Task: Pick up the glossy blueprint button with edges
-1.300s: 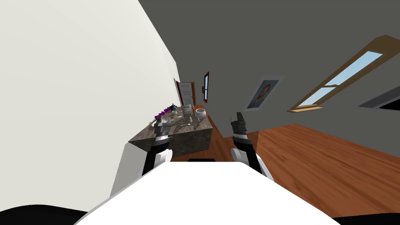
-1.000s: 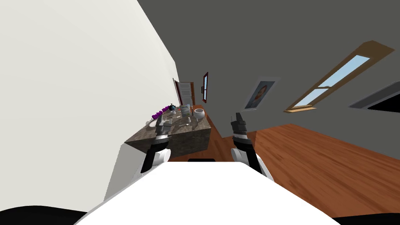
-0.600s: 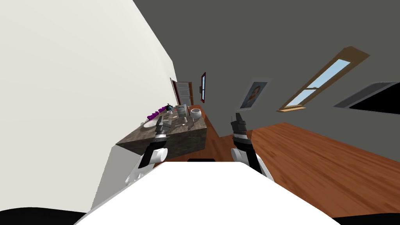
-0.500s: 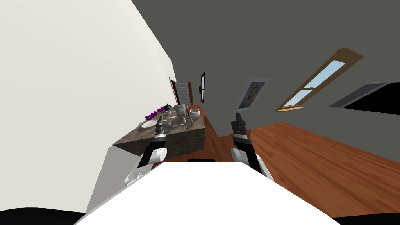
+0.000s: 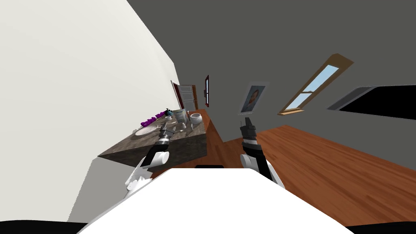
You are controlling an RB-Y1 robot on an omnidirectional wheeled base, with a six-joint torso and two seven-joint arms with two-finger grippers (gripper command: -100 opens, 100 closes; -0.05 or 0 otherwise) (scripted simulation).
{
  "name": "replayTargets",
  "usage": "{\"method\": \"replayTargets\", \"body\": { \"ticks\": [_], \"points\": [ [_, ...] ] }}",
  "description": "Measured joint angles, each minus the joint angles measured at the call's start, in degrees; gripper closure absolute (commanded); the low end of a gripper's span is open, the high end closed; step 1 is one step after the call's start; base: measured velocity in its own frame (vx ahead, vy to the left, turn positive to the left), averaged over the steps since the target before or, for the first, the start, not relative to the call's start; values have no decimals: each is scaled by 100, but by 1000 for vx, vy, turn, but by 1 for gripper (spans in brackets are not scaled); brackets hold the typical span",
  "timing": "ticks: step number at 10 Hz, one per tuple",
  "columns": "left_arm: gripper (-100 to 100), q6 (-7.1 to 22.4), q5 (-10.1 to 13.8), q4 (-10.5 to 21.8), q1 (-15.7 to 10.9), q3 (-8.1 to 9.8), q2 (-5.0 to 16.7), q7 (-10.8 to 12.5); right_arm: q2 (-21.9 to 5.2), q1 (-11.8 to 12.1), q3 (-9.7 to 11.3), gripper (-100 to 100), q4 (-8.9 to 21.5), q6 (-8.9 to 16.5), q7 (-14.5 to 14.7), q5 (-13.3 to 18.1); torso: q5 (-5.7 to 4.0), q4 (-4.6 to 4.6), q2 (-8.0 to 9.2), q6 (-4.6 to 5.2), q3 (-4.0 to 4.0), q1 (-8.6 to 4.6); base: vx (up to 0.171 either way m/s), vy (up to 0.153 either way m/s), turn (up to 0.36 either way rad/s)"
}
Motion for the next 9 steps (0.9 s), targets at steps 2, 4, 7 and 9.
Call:
{"method": "replayTargets", "body": {
  "ticks": [2,4,7,9],
  "points": [
    [-100,296,151,222,-148,214,138,297,0,0,0,0,0,0,0,0,2,0,-5,3,-2,-2,28,-174,-62],
    [-100,498,259,460,-274,352,234,523,0,0,0,0,0,0,0,0,5,1,2,2,1,16,8,-162,-72],
    [-100,806,497,935,-497,590,459,934,-1,0,-1,0,0,0,0,0,7,1,6,1,3,27,14,-131,-48],
    [-100,1107,647,1197,-694,746,567,1181,-1,0,-1,0,0,0,0,0,5,0,-1,-1,-1,21,14,-137,-37]
  ]
}}
